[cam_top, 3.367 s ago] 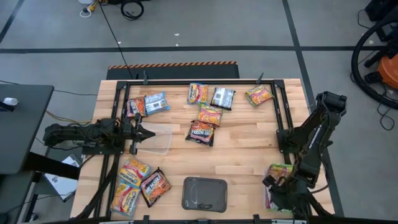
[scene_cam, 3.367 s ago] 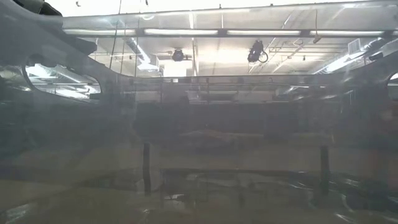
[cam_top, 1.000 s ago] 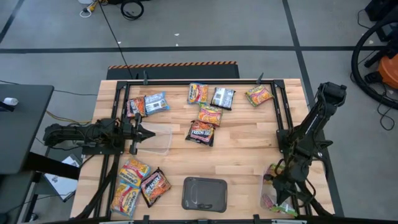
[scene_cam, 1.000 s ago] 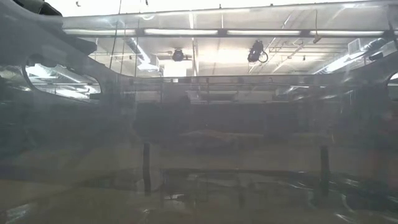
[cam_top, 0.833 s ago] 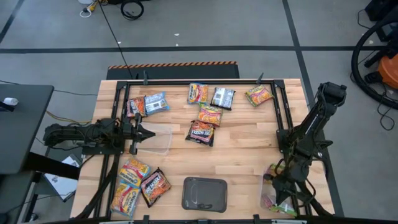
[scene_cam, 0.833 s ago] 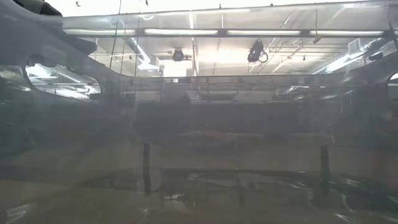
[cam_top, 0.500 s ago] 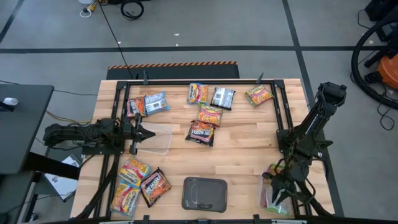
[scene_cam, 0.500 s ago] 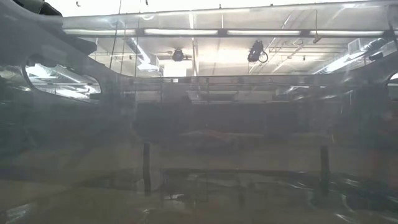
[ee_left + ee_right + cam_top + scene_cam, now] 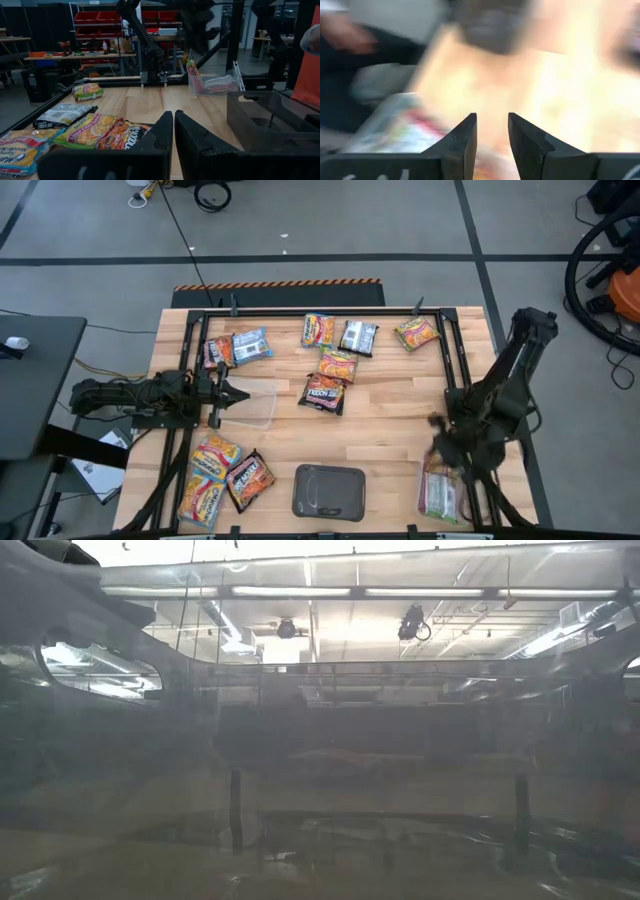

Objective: Sort Maruchan noodles
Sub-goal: Put the top green noodle pack into the bottom transparent bin

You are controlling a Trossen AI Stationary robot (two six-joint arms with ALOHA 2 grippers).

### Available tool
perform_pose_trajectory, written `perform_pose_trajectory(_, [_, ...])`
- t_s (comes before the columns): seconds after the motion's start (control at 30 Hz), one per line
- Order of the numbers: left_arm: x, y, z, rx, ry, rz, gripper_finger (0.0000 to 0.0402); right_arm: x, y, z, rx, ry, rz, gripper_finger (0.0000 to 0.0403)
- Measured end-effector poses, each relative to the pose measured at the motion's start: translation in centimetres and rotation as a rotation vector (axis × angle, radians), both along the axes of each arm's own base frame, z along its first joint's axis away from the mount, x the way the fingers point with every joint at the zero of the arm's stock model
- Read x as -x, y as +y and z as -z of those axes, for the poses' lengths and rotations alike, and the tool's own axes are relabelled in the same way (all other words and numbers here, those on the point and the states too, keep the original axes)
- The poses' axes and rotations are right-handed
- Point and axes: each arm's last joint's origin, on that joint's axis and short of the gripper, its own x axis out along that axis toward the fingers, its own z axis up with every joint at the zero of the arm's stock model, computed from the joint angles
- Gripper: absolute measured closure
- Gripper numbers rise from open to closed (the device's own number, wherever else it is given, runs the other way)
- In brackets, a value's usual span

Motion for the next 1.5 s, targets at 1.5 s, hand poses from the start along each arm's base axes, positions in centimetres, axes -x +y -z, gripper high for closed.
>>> perform_pose_trajectory(1.5, [0.0,0.0,0.0,0.0,0.0,0.001,0.0377,-10.2,-29.4,13.2,0.529,0.744,1.314,0.0223])
